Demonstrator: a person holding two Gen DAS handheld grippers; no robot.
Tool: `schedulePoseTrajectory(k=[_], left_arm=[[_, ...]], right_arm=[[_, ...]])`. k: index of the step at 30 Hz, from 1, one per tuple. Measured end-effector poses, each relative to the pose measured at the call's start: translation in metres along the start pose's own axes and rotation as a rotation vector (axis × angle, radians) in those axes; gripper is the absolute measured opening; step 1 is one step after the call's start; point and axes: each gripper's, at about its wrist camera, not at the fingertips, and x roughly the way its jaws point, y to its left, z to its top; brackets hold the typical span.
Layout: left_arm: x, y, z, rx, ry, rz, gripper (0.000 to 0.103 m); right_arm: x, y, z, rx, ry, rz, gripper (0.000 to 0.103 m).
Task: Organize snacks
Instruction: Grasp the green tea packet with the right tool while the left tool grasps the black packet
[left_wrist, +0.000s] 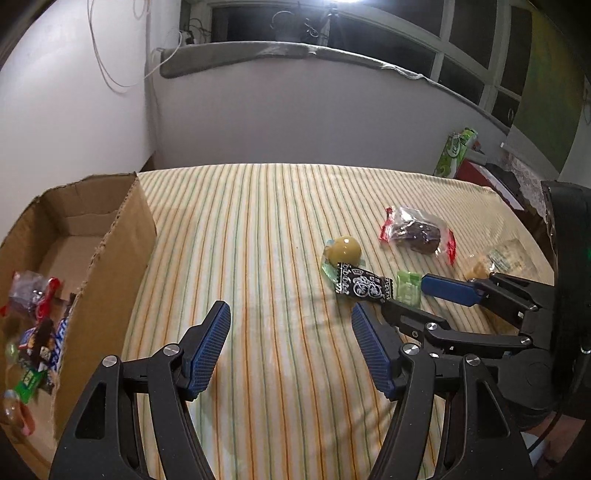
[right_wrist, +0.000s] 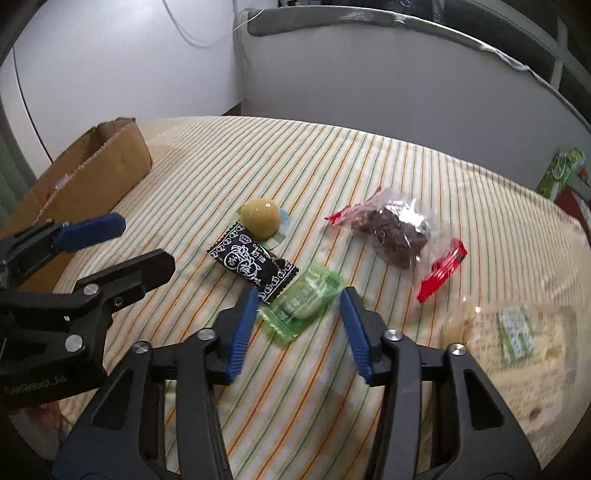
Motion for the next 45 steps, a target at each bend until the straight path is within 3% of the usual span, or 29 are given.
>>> schedulePoseTrajectory(k=[3, 16, 23, 26, 28, 32, 34, 38, 45], left_arm=[[0.004, -0.003, 0.004, 0.007, 0.004, -0.010, 0.068], [0.037, -0.043, 0.017, 0.073, 0.052, -0.045, 0.068], [0.058, -0.061, 0.022, 0.109, 0.089, 0.025, 0.067], [0.059, -0.061, 0.025, 0.109, 0.086, 0.033, 0.051], [0.057, -0.062, 0.025, 0.117, 0.085, 0.037, 0.031], [0.049, -0.065, 0.019, 0.145, 0.075, 0.034, 0.028], [0.041, -0.067, 0.015, 0.162, 0.061, 0.033, 0.008], [0.023, -0.068, 0.009, 0.191, 0.019, 0.035, 0.008], [-0.004, -0.060, 0.009, 0.174, -0.032, -0.046, 0.009]], right_arm=[[-0.001, -0.005, -0.001, 0.013, -0.007, 0.014, 0.025], [-0.042, -0.037, -0.030, 0.066, -0.069, 0.030, 0.025], [-0.069, -0.052, -0.049, 0.094, -0.108, 0.044, 0.025], [-0.073, -0.053, -0.050, 0.102, -0.121, 0.052, 0.025], [-0.073, -0.053, -0.050, 0.105, -0.127, 0.055, 0.025], [-0.076, -0.054, -0.052, 0.116, -0.138, 0.054, 0.025], [-0.076, -0.053, -0.053, 0.125, -0.143, 0.056, 0.025], [-0.076, -0.049, -0.050, 0.122, -0.150, 0.045, 0.025], [-0.087, -0.042, -0.043, 0.129, -0.177, 0.021, 0.025]])
